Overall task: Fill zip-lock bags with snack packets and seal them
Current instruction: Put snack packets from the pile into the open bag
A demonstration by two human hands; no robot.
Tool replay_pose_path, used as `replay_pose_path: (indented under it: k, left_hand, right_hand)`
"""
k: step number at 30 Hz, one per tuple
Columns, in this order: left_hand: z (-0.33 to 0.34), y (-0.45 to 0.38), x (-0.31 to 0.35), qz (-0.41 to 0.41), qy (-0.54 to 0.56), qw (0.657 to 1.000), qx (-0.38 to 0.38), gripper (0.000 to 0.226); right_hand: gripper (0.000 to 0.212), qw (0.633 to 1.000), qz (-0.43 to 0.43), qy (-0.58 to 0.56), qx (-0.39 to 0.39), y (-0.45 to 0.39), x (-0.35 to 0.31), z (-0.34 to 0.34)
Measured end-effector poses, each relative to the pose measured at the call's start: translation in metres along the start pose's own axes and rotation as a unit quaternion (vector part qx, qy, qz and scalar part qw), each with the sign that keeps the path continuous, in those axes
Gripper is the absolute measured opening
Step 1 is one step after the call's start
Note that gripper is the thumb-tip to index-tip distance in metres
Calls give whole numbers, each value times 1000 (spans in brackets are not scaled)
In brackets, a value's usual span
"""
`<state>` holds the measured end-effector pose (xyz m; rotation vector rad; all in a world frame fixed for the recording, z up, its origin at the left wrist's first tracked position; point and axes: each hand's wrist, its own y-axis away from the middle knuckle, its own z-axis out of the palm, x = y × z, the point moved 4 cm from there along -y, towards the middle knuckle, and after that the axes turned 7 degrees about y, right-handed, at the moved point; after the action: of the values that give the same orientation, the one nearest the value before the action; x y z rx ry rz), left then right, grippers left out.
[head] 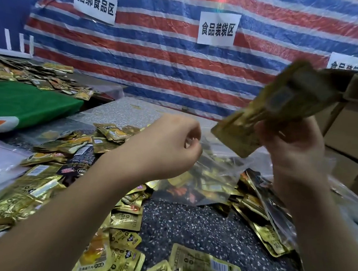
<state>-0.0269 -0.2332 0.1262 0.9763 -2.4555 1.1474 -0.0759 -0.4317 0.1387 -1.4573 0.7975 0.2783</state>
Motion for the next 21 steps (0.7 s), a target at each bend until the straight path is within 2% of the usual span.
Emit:
replay_pose_path:
  k: [5, 7, 9, 13, 15, 18, 21]
  left_hand:
    - [0, 1, 5, -1, 12, 1000, -1, 19]
    - [1, 1, 6, -3, 28, 1000, -4, 20]
    - [1, 2, 6, -7, 57, 998, -8, 19]
    - [2, 1, 5, -9, 79, 997, -13, 23]
    - [0, 1, 5, -8, 85, 996, 2, 24]
    - [-2, 1, 6, -5, 84, 996, 17, 21]
    - [1, 2, 5, -5, 75, 997, 2, 21]
  right_hand:
    - [41, 975, 16, 187, -119, 5, -1, 7]
    - [43, 972, 25, 186, -138, 7, 0, 11]
    - [43, 980, 32, 138, -137, 7, 0, 15]
    - [38, 995, 14, 48, -80, 7, -3, 13]
    - [37, 992, 12, 91, -84, 6, -3, 11]
    - [40, 974, 33, 176, -136, 8, 4, 10]
    - [41, 971, 49, 170, -163, 10, 9, 10]
